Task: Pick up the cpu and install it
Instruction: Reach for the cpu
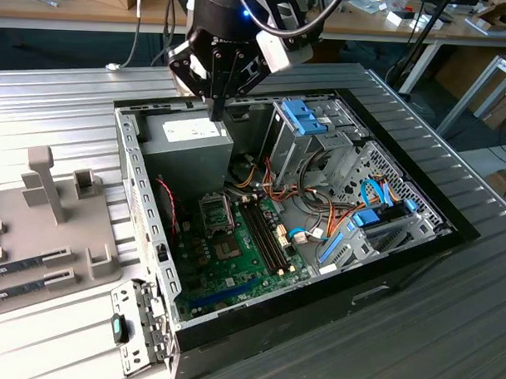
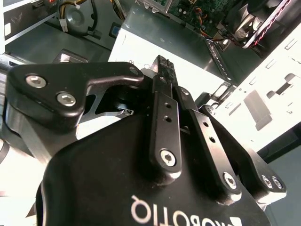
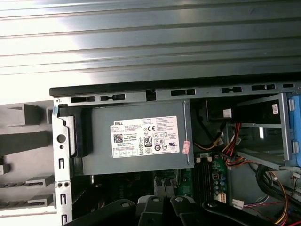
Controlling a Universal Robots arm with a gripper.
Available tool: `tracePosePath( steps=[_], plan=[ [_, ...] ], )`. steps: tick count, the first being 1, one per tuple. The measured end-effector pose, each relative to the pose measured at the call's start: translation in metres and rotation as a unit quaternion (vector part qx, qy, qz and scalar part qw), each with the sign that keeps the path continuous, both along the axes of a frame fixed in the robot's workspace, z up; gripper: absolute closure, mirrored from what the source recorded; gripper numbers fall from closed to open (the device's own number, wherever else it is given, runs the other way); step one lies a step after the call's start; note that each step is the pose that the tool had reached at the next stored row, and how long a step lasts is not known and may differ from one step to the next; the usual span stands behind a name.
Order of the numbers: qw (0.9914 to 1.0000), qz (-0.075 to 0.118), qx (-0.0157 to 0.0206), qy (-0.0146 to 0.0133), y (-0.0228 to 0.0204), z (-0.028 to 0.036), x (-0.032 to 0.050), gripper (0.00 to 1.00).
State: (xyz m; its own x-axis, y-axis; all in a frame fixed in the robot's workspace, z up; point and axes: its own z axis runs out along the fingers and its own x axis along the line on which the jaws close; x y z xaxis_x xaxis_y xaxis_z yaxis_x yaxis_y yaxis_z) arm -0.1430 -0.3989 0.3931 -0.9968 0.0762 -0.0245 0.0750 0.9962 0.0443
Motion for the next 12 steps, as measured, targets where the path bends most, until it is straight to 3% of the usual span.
tracePosePath(
  steps=[12],
  plan=[
    [1.00000,0.000,0.0000,0.0000,0.0000,0.0000,-0.0046,0.89]
  ],
)
